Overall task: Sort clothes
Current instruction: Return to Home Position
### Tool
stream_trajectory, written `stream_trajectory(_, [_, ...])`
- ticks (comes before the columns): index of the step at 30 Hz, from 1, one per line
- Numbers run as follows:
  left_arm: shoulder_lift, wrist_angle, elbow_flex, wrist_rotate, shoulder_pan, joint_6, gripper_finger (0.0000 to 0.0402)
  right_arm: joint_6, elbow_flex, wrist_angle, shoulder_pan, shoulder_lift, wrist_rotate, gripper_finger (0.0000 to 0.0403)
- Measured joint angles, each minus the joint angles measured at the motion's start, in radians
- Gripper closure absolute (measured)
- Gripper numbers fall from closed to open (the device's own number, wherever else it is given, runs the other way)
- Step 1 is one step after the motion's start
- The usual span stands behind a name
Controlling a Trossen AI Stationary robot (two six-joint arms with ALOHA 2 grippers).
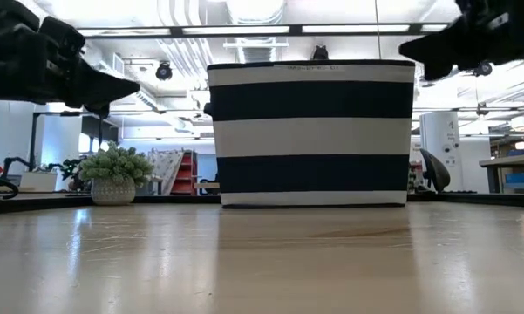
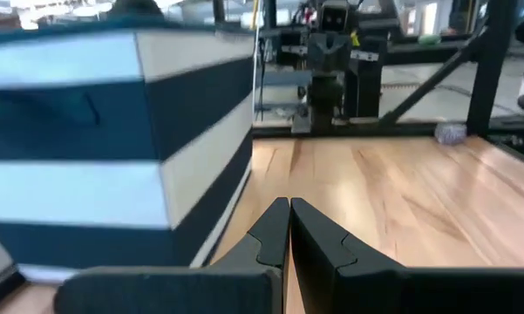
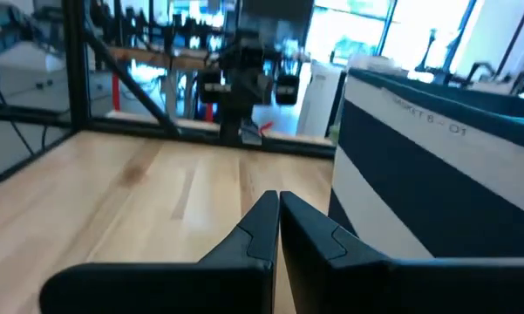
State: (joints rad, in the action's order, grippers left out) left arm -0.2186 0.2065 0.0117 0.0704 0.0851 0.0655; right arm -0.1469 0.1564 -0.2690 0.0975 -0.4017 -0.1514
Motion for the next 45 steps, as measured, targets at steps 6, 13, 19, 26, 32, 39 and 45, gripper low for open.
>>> stream_trajectory(6, [0.124, -0.125, 0.001, 0.048, 0.006, -0.005, 0.0402, 0.004, -0.086, 0.013, 0.000, 0.159, -0.020, 0.0403])
stream_trajectory(13, [0.219, -0.192, 0.006, 0.045, 0.009, -0.006, 0.0402, 0.033, -0.124, 0.169, 0.000, 0.364, -0.062, 0.0403])
stream_trajectory(19, [0.209, -0.204, 0.008, 0.009, 0.009, -0.013, 0.0402, 0.052, -0.120, 0.249, 0.000, 0.387, -0.113, 0.0403])
stream_trajectory(26, [0.203, -0.213, 0.008, -0.037, 0.009, -0.021, 0.0402, 0.071, -0.122, 0.271, 0.000, 0.392, -0.124, 0.0403])
stream_trajectory(32, [0.199, -0.211, 0.008, -0.021, 0.010, -0.019, 0.0402, 0.058, -0.122, 0.273, 0.000, 0.394, -0.140, 0.0403])
stream_trajectory(39, [0.201, -0.208, 0.008, -0.005, 0.010, -0.026, 0.0402, 0.016, -0.122, 0.275, 0.000, 0.386, -0.144, 0.0403])
stream_trajectory(45, [0.198, -0.207, 0.008, -0.004, 0.010, -0.026, 0.0402, 0.016, -0.122, 0.278, 0.000, 0.385, -0.129, 0.0403])
